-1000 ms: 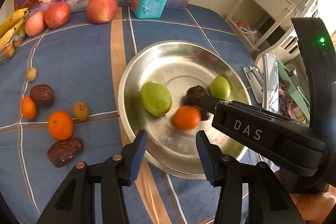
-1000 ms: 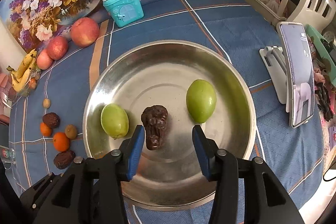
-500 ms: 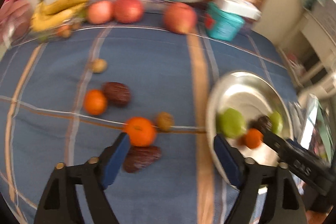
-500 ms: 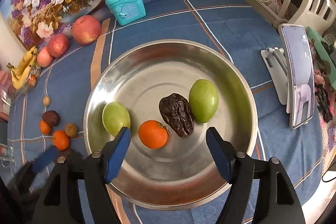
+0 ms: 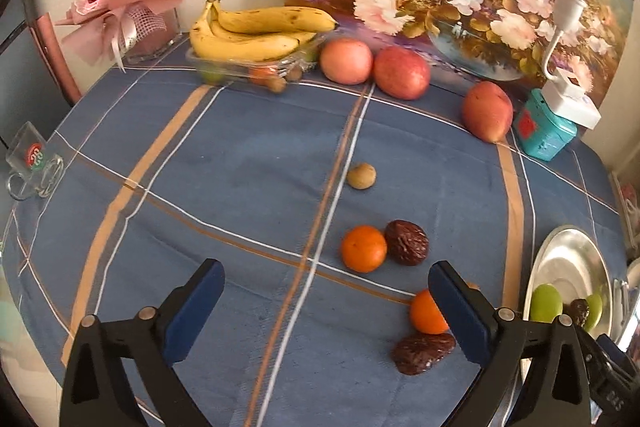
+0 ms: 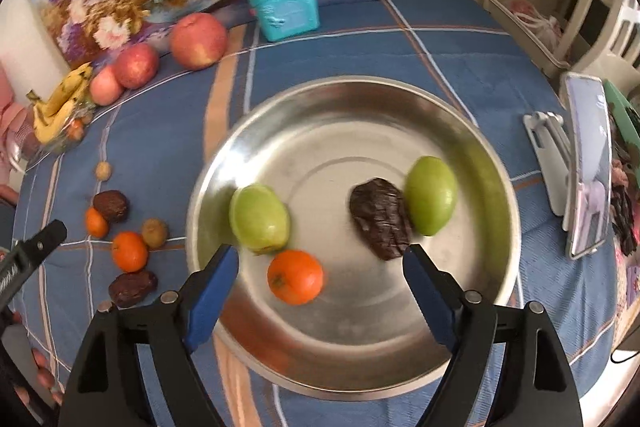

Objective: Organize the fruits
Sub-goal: 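Withdraw both open tools from the bowl, then grasp another dried date with the right tool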

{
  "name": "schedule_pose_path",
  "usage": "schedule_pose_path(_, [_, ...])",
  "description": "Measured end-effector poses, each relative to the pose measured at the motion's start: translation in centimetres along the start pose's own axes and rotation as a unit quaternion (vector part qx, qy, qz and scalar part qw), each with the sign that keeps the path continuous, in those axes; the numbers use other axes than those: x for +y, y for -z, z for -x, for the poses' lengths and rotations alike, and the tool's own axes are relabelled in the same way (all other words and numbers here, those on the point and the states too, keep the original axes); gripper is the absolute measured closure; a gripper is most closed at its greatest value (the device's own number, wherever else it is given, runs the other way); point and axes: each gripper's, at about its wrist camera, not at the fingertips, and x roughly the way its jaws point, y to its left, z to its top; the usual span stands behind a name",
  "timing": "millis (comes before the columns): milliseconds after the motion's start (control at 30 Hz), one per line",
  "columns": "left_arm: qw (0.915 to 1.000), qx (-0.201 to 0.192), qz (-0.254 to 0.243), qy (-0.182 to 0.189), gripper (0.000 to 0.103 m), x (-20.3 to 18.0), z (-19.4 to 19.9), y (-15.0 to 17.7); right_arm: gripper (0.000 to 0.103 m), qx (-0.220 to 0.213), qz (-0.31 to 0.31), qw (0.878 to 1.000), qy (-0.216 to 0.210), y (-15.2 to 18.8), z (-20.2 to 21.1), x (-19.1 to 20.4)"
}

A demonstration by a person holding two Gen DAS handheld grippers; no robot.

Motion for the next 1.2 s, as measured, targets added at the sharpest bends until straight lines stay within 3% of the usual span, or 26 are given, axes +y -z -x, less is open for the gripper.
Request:
schedule_pose_path(100, [0.9999,0.003,-0.002,0.010,0.000,0.0,-0.2,0.0,0.003,-0.010,0.007,1.000,-0.015,0.1,0.4,1.3])
schedule_pose_path(267, [0.9984,0.038,-0.034,0.025,0.000,-1.5,-0.8,0.6,0.003,-0.011,0.030,0.998,-0.054,0.5,0.7,3.8])
schedule_pose_path(467, [0.9972,0.059,-0.042,0.018,0.000,-1.0,-1.7,0.6,0.003,-0.006,0.059,0.996,-0.069,1.0,0.3,6.4])
schedule_pose_path(767, [0.9955,0.062,-0.058,-0.042,0.000,1.5,-3.0,0.2,0.003,0.011,0.106,0.991,-0.079,2.0,-0.8,10.2])
schedule_pose_path(1000, [0.9935,0.105,-0.033,-0.029,0.000,3.3,-5.4,0.5,0.003,0.040,0.139,0.986,-0.087,3.0,-2.6,13.6])
schedule_pose_path(1200, [0.9929,0.115,-0.023,-0.022,0.000,3.9,-6.1,0.5,0.003,0.064,0.158,0.983,-0.075,3.6,-4.7,15.6])
